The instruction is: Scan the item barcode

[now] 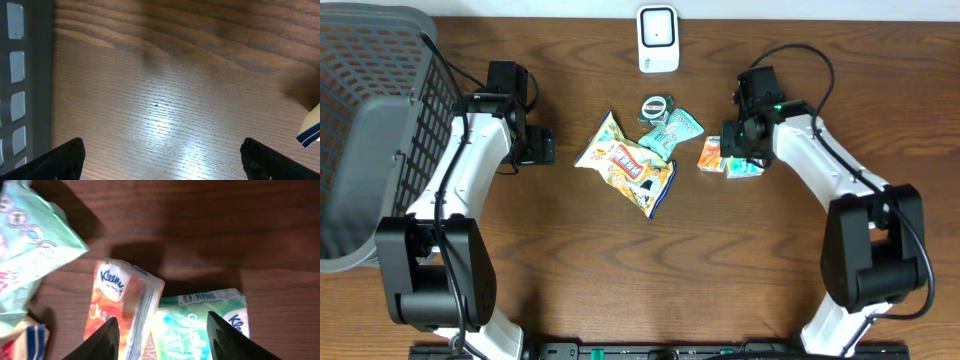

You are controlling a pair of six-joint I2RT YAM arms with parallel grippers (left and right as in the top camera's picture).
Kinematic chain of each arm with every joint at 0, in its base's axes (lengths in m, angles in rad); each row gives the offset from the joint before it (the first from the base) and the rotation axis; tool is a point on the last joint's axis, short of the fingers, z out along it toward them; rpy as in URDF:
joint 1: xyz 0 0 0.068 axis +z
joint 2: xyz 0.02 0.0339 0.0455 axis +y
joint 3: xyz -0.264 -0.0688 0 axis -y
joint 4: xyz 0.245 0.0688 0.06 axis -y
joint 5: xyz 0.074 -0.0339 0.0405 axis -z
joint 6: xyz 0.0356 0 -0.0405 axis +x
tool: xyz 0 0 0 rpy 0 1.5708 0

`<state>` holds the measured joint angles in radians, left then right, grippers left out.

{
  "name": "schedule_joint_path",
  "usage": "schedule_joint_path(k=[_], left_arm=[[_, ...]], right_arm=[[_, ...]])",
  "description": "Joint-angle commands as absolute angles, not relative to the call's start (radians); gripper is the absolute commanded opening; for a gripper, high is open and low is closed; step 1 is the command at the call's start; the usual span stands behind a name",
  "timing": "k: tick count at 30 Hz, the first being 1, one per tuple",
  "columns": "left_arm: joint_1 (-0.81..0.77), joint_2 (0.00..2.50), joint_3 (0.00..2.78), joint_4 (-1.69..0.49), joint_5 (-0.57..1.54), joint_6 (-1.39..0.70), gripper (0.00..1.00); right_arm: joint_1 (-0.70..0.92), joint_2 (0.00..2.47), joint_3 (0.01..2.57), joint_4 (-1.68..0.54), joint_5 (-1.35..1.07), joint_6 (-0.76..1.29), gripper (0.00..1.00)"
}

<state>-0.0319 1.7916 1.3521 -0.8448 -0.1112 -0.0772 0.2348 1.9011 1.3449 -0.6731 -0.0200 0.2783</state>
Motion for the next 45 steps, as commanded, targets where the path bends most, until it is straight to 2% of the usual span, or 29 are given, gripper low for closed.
schedule_joint_path(k=[1,6,8,9,11,16,19,23,31,37,42,44,45], left_arm=[[-0.031,1.792,1.349,-0.848,-0.117,-0.072,0.98],[-0.031,1.792,1.349,-0.847,-0.117,-0.072,0.98],[-0.031,1.792,1.349,-0.848,-0.117,-0.072,0.98],[-0.031,1.792,1.349,-0.848,-0.117,-0.072,0.98],[-0.031,1.792,1.349,-0.848,-0.117,-0.072,0.98],[-0.031,1.792,1.349,-0.848,-0.117,-0.072,0.98],[-0.031,1.792,1.349,-0.848,-0.117,-0.072,0.98],[-0.031,1.792,1.349,-0.848,-0.117,-0.072,0.98],[-0.031,1.792,1.349,-0.848,-0.117,-0.072,0.98],[-0.031,1.792,1.349,-0.848,-0.117,-0.072,0.98],[-0.031,1.792,1.349,-0.848,-0.117,-0.072,0.98],[-0.031,1.792,1.349,-0.848,-0.117,-0.072,0.97],[-0.031,1.792,1.349,-0.848,-0.117,-0.072,0.98]], right_arm=[[0.239,1.861,1.341,-0.671,-0.055,0.253,0.53],[0.239,1.863,1.341,-0.681,-0.068,0.253,0.56],[0.238,1.866,1.341,-0.681,-0.057,0.254,0.53],[0.238,1.869,1.340,-0.682,-0.060,0.255,0.45],[0.241,1.872,1.338,-0.690,-0.073,0.268,0.38],[0.269,1.888,1.320,-0.693,-0.088,0.276,0.36],[0.280,1.916,1.318,-0.698,-0.075,0.276,0.30],[0.283,1.946,1.318,-0.688,-0.086,0.281,0.28],[0.283,1.958,1.318,-0.647,-0.239,0.226,0.31],[0.275,1.956,1.330,-0.651,-0.239,0.231,0.34],[0.235,1.938,1.410,-0.779,-0.247,0.231,0.39],[0.226,1.936,1.425,-0.804,-0.255,0.231,0.43],[0.223,1.936,1.426,-0.805,-0.254,0.231,0.52]])
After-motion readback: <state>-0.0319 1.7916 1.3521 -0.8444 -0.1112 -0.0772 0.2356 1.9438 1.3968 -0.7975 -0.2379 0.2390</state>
